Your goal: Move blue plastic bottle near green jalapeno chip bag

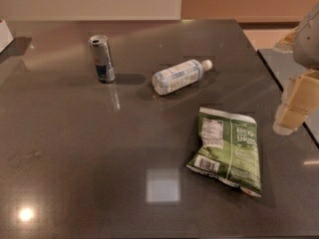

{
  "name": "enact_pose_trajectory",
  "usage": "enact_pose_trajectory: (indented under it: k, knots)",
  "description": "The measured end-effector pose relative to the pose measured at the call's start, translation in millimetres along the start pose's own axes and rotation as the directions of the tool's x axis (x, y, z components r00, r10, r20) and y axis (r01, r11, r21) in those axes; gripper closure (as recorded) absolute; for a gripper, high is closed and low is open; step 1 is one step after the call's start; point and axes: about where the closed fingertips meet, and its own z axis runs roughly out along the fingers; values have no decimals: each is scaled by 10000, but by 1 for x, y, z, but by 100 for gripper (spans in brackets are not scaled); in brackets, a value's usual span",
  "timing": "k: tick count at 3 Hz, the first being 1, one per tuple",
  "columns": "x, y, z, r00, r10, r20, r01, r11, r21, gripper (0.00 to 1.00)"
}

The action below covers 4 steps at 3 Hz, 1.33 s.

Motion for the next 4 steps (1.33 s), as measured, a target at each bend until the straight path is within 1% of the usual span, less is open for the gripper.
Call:
enact_pose_trajectory:
  k: [1, 2, 3, 4]
  knots:
    - [0, 0, 0, 10000, -12, 7, 12, 10000, 23, 0]
    - [-10, -11, 6, 9986, -404, 332, 410, 9990, -155, 0]
    - [-28, -30, 21, 9926, -875, 847, 907, 9953, -346, 0]
    - [-52, -54, 39, 9822, -1380, 1278, 1434, 9891, -345, 0]
